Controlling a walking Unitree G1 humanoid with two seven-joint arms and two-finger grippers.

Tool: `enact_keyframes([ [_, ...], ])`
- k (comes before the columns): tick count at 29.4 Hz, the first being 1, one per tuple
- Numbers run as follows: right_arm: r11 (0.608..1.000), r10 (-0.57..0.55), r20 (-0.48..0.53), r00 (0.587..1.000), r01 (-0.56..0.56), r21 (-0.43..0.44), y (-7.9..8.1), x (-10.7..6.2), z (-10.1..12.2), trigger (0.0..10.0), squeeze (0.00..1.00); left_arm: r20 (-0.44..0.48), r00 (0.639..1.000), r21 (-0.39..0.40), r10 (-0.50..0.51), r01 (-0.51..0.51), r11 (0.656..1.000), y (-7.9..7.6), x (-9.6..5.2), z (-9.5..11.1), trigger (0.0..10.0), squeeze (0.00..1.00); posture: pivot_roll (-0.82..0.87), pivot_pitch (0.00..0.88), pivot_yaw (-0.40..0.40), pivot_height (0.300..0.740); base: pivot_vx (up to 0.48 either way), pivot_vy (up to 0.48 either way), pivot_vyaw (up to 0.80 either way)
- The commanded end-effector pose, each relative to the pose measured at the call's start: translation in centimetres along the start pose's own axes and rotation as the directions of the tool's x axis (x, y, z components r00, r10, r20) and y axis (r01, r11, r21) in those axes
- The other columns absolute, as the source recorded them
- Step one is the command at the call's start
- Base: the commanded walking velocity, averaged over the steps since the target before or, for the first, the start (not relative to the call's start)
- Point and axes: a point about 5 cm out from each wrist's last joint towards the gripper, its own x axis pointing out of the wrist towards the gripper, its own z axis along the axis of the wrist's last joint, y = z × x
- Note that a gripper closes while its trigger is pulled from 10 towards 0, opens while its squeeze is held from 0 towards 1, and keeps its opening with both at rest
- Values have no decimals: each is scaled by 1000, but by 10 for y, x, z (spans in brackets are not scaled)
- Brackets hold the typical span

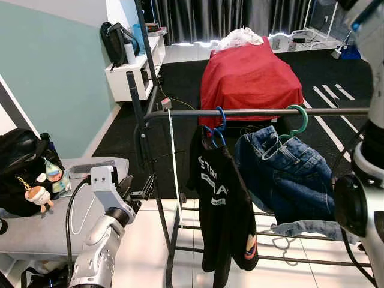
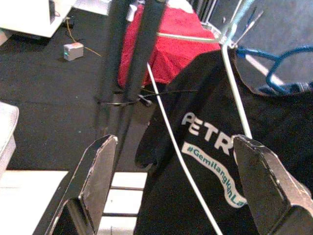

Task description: Hang hanger

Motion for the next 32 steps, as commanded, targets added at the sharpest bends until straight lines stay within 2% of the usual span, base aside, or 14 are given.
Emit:
enact_keyframes([
  [1,999,-35,-72,997,34,-18,2,-1,-26,10000,0,-32,999,13,25,-24,1000,5,-1,-3,10000,0,-87,0,68,736,0,0,0],
  [3,997,-72,-106,992,70,-23,-3,-8,-39,10000,0,-33,999,14,29,-29,999,6,-1,-3,10000,0,-87,0,68,736,0,0,0],
  [4,985,-172,-251,953,166,-44,-18,-40,-88,10000,0,-44,997,26,60,-59,998,9,-1,-3,10000,0,-76,0,66,736,0,0,0],
  [5,985,-172,-251,953,166,-44,-18,-40,-88,10000,0,-44,997,26,60,-59,998,9,-1,-3,10000,0,-76,0,66,736,0,0,0],
  [7,975,-221,-343,913,214,-59,-24,-65,-117,10000,0,-54,995,39,81,-78,996,12,-1,-3,10000,0,-76,0,66,736,0,0,0],
  [8,975,-221,-343,913,214,-59,-24,-65,-117,10000,0,-54,995,39,81,-78,996,12,-1,-3,10000,0,-76,0,66,736,0,0,0],
  [10,964,-254,-483,838,262,-51,-20,-112,-162,10000,0,-63,994,59,90,-86,995,13,0,-3,10000,0,-67,0,68,736,0,0,0],
  [13,959,-263,-530,806,280,-48,-17,-131,-177,10000,0,-65,994,65,92,-88,994,13,0,-3,10000,0,-67,0,68,736,0,0,0],
  [15,956,-251,-601,759,293,-30,-3,-165,-205,10000,0,-70,993,80,92,-86,993,14,0,-3,10000,0,-67,0,68,736,0,0,0],
  [22,957,-222,-641,735,290,1,14,-192,-224,10000,0,-69,994,96,90,-83,992,14,1,-2,10000,0,-67,0,54,736,0,0,0],
  [25,958,-199,-699,687,287,10,27,-217,-241,10000,0,-63,994,103,85,-78,992,13,2,-1,10000,0,-74,0,46,736,0,0,0],
  [27,958,-199,-699,687,287,10,27,-217,-241,10000,0,-63,994,103,85,-78,992,13,2,-1,10000,0,-74,0,46,736,0,0,0],
  [29,952,-203,-749,631,306,0,35,-243,-255,10000,0,-63,995,107,82,-75,991,12,2,-1,10000,0,-79,0,54,736,-268,0,0],
  [32,947,-214,-770,601,320,-13,36,-255,-260,10000,0,-65,995,111,80,-72,991,12,1,-1,10000,0,-79,0,54,736,-285,0,0],
])
